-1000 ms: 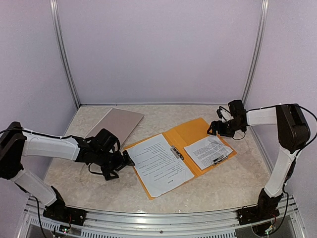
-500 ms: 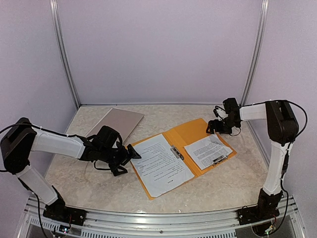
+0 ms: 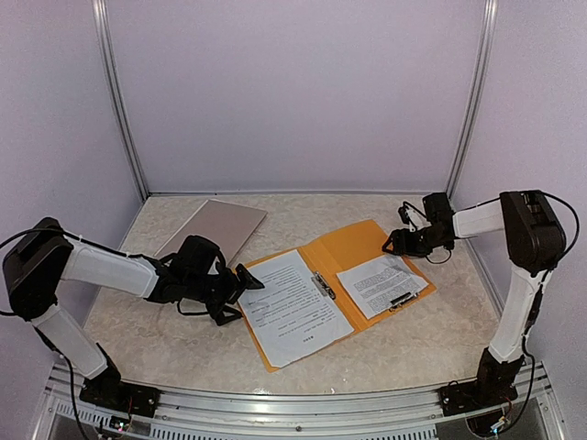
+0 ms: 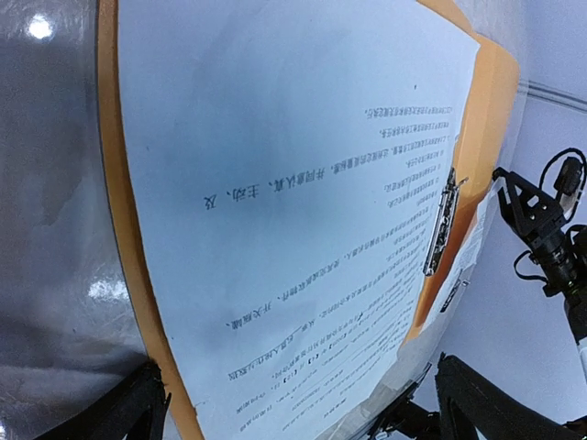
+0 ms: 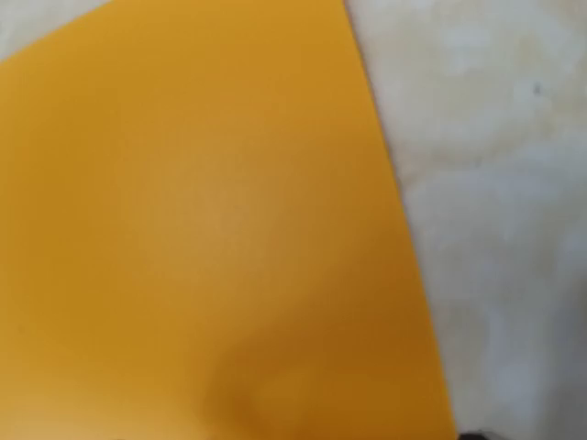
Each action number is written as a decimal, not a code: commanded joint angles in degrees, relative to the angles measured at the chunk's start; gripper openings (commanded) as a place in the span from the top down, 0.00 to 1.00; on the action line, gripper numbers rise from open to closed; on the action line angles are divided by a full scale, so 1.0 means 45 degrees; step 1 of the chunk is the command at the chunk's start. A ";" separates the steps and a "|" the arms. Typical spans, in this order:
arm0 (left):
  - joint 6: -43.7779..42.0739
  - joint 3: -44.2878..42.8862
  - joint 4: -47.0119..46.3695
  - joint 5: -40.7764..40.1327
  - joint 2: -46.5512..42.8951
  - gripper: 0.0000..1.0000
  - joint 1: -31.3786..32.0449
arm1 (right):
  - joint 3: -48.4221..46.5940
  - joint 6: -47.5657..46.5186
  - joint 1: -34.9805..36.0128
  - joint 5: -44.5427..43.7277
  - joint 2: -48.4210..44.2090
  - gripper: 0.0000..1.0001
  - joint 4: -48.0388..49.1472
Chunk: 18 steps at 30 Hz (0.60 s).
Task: Put the files into the folder
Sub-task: Close the folder with files at the center of the board.
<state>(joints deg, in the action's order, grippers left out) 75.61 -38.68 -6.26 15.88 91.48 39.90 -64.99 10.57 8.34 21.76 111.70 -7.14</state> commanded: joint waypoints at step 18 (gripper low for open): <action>0.0460 0.1324 -0.1019 -0.0284 0.0863 0.01 -0.0232 | 0.2653 0.1808 0.0611 0.1219 -0.0725 0.30 -0.0248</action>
<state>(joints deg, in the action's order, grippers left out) 79.55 -34.63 -14.81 16.12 91.11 39.29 -56.18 16.75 9.32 27.68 106.26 -2.81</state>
